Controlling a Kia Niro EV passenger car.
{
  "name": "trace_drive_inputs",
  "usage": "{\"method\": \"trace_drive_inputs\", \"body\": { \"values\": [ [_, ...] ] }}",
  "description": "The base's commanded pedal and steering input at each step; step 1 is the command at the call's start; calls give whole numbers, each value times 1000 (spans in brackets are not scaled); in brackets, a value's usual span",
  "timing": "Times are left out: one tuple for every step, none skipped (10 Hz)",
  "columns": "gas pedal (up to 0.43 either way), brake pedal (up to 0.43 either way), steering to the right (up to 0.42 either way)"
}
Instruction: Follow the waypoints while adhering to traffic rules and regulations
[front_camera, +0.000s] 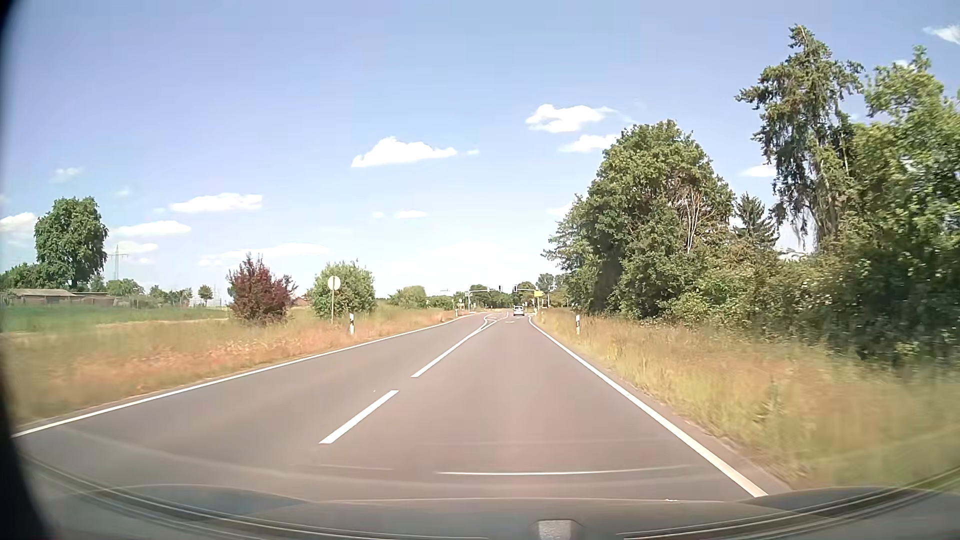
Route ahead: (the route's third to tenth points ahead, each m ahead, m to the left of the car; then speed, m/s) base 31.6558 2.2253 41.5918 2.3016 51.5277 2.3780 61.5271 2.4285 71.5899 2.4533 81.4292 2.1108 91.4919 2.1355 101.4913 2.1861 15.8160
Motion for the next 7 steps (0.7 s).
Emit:
{"method": "trace_drive_inputs", "body": {
  "values": [
    [0,37,0],
    [0,37,0],
    [0,37,0],
    [0,43,0],
    [0,49,0],
    [0,55,0],
    [0,61,0]
  ]
}}
